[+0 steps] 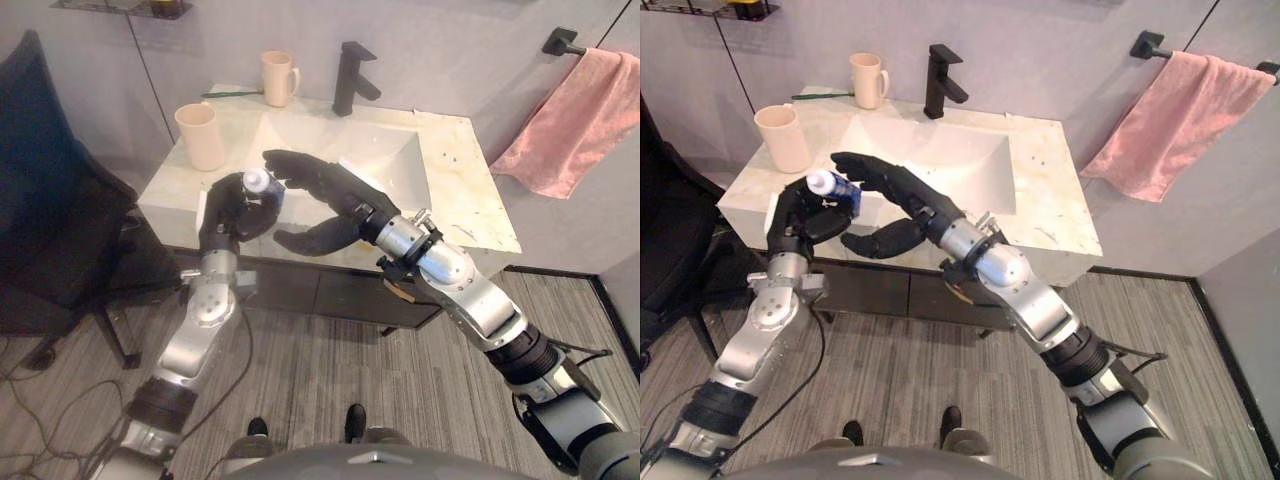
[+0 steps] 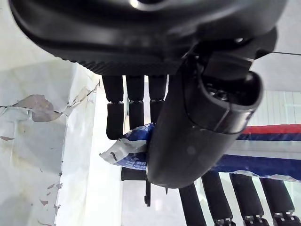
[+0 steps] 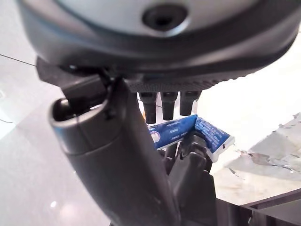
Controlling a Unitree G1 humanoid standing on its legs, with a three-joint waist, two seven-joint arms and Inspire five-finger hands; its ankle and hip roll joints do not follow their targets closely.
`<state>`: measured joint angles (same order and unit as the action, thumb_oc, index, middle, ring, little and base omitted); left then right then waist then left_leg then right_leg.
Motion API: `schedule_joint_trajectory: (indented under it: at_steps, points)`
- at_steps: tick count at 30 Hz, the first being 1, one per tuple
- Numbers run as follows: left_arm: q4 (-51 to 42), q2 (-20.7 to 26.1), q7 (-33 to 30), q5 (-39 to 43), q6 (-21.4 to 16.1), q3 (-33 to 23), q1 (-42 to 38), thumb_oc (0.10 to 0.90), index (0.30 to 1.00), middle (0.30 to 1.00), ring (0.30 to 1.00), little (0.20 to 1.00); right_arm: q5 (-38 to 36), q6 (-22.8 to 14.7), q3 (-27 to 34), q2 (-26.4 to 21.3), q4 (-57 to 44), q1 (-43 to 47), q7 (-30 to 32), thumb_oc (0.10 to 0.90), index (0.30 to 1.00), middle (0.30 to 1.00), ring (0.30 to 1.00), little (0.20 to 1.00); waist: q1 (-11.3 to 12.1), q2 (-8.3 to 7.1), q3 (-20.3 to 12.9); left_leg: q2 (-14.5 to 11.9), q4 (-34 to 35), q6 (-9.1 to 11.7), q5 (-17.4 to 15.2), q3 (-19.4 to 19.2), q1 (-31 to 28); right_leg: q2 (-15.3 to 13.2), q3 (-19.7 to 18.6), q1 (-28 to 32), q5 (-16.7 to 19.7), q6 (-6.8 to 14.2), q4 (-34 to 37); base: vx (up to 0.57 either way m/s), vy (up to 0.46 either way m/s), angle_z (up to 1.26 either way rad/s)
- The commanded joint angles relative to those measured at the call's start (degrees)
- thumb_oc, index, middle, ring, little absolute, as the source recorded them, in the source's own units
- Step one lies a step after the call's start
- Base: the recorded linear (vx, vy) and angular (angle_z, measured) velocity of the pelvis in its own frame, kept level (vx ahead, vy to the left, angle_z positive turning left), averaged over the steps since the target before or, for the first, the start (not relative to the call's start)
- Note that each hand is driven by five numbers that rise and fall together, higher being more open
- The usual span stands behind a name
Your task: Organize the bathroom.
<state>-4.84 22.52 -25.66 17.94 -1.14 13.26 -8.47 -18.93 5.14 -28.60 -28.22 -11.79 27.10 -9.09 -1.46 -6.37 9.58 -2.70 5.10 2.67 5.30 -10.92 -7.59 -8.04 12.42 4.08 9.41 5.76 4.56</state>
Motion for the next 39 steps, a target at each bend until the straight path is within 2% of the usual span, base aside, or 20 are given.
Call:
schedule_joint_trajectory:
  at_steps: [1, 11, 24, 31, 32, 33, 34, 35, 36, 38, 39]
  points:
    - [-3.34, -0.17, 0.79, -0.55, -5.94, 0.25, -8.33, 0.400, 0.300, 0.300, 0.300, 0.300, -2.03, -7.04, 4.54, 1.26, -2.75, 3.23, 0.92, 0.800, 0.900, 0.900, 0.900, 0.900, 0.97, 3.15, -3.70, 2.13, -0.92, -4.11, -8.80, -1.05, -0.84, -0.08, -2.44, -0.57, -9.94, 3.98, -6.83, 0.00, 0.000, 0.00]
    - [-3.64, -0.89, 1.73, -1.13, -5.53, 1.43, -8.03, 0.400, 0.300, 0.300, 0.300, 0.300, -1.23, -7.41, 4.57, 2.26, -3.65, 5.15, 1.84, 0.800, 0.900, 0.900, 0.900, 0.900, 1.35, 3.14, -3.49, 2.26, -0.97, -4.14, -8.86, -0.85, -0.76, -0.04, -2.25, -0.53, -9.98, 3.81, -6.85, 0.00, 0.000, 0.00]
    - [-4.90, -1.74, 3.83, -0.71, -4.08, 3.17, -7.81, 0.400, 0.300, 0.300, 0.300, 0.300, 3.53, -7.63, 5.14, 2.78, -4.76, 9.28, 6.65, 0.800, 0.900, 0.900, 0.900, 0.900, 2.28, 2.99, -3.62, 2.35, -1.37, -4.13, -9.22, -0.44, -0.48, -0.09, -1.91, -0.18, -10.21, 3.61, -6.75, 0.00, 0.000, 0.00]
    - [-5.70, -1.28, 3.09, -0.63, -3.76, 3.80, -7.61, 0.400, 0.300, 0.300, 0.300, 0.300, 1.62, -7.48, 4.83, 2.46, -4.70, 9.48, 6.59, 0.800, 0.900, 0.900, 0.900, 0.900, 2.37, 2.96, -3.57, 2.31, -1.60, -4.14, -9.23, -0.31, -0.24, -0.11, -1.96, -0.40, -10.21, 3.67, -6.92, 0.00, 0.000, 0.00]
    - [-5.74, -1.27, 3.14, -0.68, -3.90, 3.79, -7.50, 0.400, 0.300, 0.300, 0.300, 0.300, 1.51, -7.29, 4.79, 2.50, -4.72, 9.44, 6.32, 0.747, 0.820, 0.820, 0.820, 0.820, 2.39, 2.98, -3.57, 2.29, -1.63, -4.12, -9.23, -0.30, -0.20, -0.12, -1.95, -0.46, -10.22, 3.67, -6.96, 0.00, 0.000, 0.00]
    - [-5.75, -1.25, 3.17, -0.67, -3.98, 3.78, -7.45, 0.400, 0.300, 0.300, 0.300, 0.300, 1.45, -7.23, 4.76, 2.52, -4.73, 9.39, 6.20, 0.747, 0.820, 0.820, 0.820, 0.820, 2.40, 2.99, -3.56, 2.28, -1.64, -4.11, -9.23, -0.29, -0.18, -0.12, -1.95, -0.47, -10.22, 3.67, -6.96, 0.00, 0.000, 0.00]
    - [-6.06, -1.23, 3.01, -0.82, -3.88, 3.74, -7.42, 0.400, 0.300, 0.300, 0.300, 0.300, 1.54, -6.90, 4.62, 2.63, -4.85, 9.14, 5.71, 0.555, 0.533, 0.533, 0.533, 0.533, 2.37, 3.03, -3.55, 2.28, -1.61, -4.09, -9.20, -0.25, -0.14, -0.11, -1.98, -0.55, -10.22, 3.66, -6.98, 0.00, 0.000, 0.00]
    - [-6.31, -1.23, 2.91, -0.87, -3.76, 3.67, -7.34, 0.400, 0.300, 0.300, 0.300, 0.300, 1.62, -6.62, 4.51, 2.62, -4.93, 8.96, 5.44, 0.541, 0.512, 0.512, 0.512, 0.512, 2.36, 3.03, -3.57, 2.28, -1.61, -4.08, -9.18, -0.26, -0.14, -0.12, -1.97, -0.55, -10.21, 3.65, -6.97, 0.00, 0.000, 0.00]
    - [-6.46, -1.25, 2.81, -0.90, -3.73, 3.63, -7.26, 0.400, 0.300, 0.300, 0.300, 0.300, 1.62, -6.50, 4.42, 2.59, -4.99, 8.82, 5.25, 0.477, 0.415, 0.415, 0.415, 0.415, 2.36, 3.02, -3.58, 2.29, -1.59, -4.08, -9.17, -0.25, -0.15, -0.12, -1.96, -0.51, -10.20, 3.64, -6.91, 0.00, 0.000, 0.00]
    - [-6.95, -1.18, 2.74, -0.86, -3.39, 3.44, -7.20, 0.400, 0.300, 0.300, 0.300, 0.300, 1.82, -6.57, 4.06, 2.48, -4.82, 8.41, 4.97, 0.400, 0.300, 0.300, 0.300, 0.300, 2.44, 2.98, -3.57, 2.24, -1.49, -4.07, -9.14, -0.24, -0.24, -0.13, -1.86, -0.40, -10.21, 3.65, -6.85, 0.00, 0.000, 0.00]
    - [-7.09, -1.19, 2.72, -0.86, -3.30, 3.41, -7.17, 0.400, 0.300, 0.300, 0.300, 0.300, 1.74, -6.66, 3.93, 2.51, -4.68, 8.26, 4.90, 0.400, 0.300, 0.300, 0.300, 0.300, 2.47, 2.97, -3.58, 2.24, -1.51, -4.05, -9.14, -0.23, -0.21, -0.14, -1.81, -0.37, -10.22, 3.65, -6.84, 0.00, 0.000, 0.00]
